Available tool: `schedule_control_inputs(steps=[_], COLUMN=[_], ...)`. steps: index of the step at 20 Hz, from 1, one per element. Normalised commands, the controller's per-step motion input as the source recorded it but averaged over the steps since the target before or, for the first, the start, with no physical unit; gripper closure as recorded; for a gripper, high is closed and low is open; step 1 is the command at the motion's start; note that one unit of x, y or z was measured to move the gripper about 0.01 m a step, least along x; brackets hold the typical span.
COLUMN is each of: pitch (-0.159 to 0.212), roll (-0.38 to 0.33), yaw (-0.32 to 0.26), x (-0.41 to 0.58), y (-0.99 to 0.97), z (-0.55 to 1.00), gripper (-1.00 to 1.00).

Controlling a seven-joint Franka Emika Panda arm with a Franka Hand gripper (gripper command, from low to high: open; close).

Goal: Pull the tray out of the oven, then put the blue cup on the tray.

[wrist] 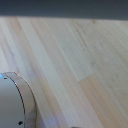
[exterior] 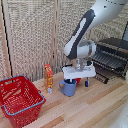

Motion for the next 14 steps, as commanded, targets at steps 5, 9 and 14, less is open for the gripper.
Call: schedule_control_inputs(steps=[5,9,14], pitch=[-0.016,-0.107,-0.153], roll=[0.001,0.027,0.055], yaw=[0.027,-0.002,-0.010], x=[-0.015,-0.006,-0.014], y=[-0.02,-0.09,-0.20], z=[0.00,0.00,0.01], gripper=[1.00,1.00,1.00])
